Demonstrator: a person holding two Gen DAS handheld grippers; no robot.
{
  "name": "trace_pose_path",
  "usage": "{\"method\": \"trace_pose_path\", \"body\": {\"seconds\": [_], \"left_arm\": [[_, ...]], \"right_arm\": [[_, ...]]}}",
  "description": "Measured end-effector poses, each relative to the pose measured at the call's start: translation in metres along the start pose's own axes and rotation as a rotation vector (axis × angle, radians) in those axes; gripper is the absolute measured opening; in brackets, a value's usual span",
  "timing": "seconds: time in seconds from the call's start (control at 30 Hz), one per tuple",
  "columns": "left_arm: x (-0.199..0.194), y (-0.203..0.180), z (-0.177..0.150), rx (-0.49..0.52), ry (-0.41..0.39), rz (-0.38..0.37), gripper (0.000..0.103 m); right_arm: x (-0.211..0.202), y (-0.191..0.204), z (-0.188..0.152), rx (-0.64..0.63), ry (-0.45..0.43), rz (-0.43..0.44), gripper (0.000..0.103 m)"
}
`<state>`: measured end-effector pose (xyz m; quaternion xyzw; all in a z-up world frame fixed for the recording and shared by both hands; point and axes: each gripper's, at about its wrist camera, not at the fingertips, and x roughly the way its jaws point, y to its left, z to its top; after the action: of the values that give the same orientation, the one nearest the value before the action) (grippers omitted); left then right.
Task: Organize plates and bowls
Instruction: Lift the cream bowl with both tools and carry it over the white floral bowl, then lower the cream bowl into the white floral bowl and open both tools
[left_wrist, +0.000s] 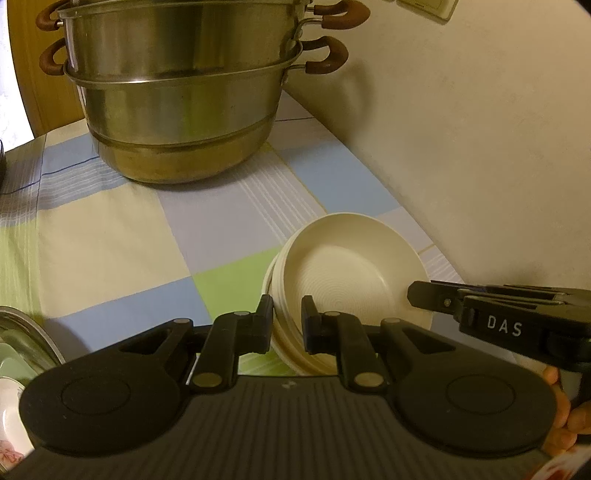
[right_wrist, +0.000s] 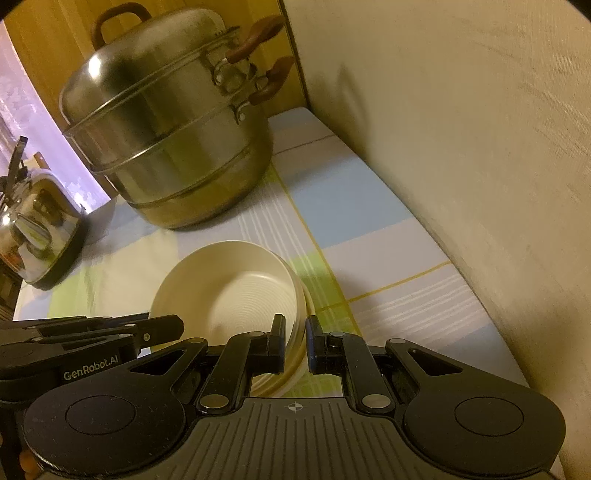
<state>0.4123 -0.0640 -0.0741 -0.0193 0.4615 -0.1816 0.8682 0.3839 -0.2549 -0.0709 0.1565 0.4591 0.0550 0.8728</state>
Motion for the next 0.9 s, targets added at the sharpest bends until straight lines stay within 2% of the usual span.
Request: {"method": "trace_pose_path", "body": {"seconds": [0.47,0.77,0.87,0.9], "left_arm": [[0.001,0.0,-0.003,-0.008,0.008,-0.014,0.017],[-0.003,-0.002,-0.004,-0.01,-0.006,-0.01,0.027],[-0.007,-0.002,-0.004,-0.011,-0.014,-0.008,0.029],[-0.009,-0.002,-0.004,-0.012,-0.015,-0.008,0.03]], "right_arm": [[0.0,0.001,0.0,-0.001,-0.001,0.0,0.011],[-0.002,-0.001,-0.002,0.021,0.012,0.02,0.014],[-0.005,0.001,-0.003,0.016,0.006,0.023,0.029],[-0.007,0.001,-0.004,0.016,-0.002,0.023,0.04]]}}
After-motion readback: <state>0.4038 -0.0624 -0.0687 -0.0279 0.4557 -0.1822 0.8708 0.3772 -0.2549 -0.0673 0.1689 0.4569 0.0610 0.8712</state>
